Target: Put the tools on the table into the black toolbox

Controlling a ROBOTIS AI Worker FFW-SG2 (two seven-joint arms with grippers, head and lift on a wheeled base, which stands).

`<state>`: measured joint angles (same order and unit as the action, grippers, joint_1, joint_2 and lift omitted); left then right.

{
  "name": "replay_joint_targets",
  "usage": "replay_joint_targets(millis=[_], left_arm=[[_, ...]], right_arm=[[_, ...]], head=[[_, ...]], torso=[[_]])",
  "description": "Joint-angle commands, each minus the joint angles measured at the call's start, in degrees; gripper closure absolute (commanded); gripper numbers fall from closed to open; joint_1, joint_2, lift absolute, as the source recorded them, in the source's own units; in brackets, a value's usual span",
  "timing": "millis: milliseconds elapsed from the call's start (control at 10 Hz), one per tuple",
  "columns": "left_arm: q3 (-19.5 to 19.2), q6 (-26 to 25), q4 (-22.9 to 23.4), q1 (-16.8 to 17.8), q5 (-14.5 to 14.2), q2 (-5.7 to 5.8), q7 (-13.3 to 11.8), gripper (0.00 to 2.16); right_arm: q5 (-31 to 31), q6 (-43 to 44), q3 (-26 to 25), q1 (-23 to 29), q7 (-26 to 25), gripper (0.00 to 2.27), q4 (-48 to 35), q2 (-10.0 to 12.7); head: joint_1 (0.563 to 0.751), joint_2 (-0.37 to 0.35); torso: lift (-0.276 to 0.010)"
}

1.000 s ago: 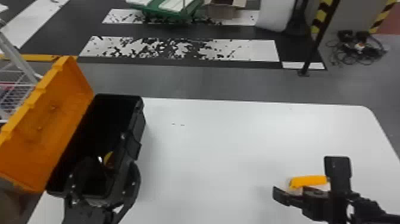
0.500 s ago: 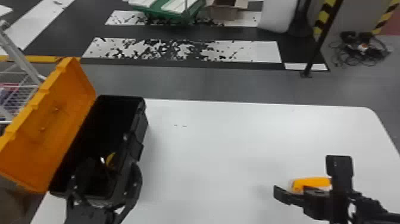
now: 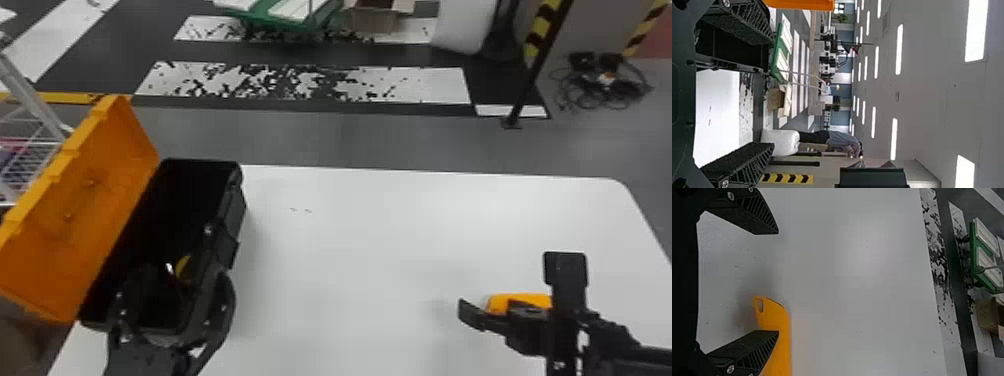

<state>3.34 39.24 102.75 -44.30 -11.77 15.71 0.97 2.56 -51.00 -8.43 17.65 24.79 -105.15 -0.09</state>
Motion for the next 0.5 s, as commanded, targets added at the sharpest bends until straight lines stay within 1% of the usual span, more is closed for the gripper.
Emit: replay_joint_targets(millis=[0, 200, 300, 400], left_arm=[[0.1, 0.0, 0.0, 0.0, -0.1, 0.02, 0.0, 0.07], [0.1, 0.0, -0.1, 0.1, -0.1, 0.02, 0.0, 0.07], [0.1, 0.0, -0.1, 0.2, -0.1, 0.02, 0.0, 0.07], [0.1, 0.0, -0.1, 0.2, -0.1, 0.02, 0.0, 0.07]], right_arm=[[-0.2, 0.4, 0.0, -0.3, 0.0, 0.11, 0.7, 0.1], [-0.6, 0.6, 0.1, 0.8, 0.1, 0.11, 0.3, 0.1], [-0.6, -1.3, 0.1, 0.9, 0.3, 0.11, 0.1, 0.1], [-0.6, -1.0, 0.0, 0.4, 0.2, 0.11, 0.6, 0.1]], head=[[0.695, 0.048], [0.695, 0.05], [0.695, 0.051], [0.695, 0.055]], torso=[[-0.039], [-0.039], [-0.039], [-0.039]])
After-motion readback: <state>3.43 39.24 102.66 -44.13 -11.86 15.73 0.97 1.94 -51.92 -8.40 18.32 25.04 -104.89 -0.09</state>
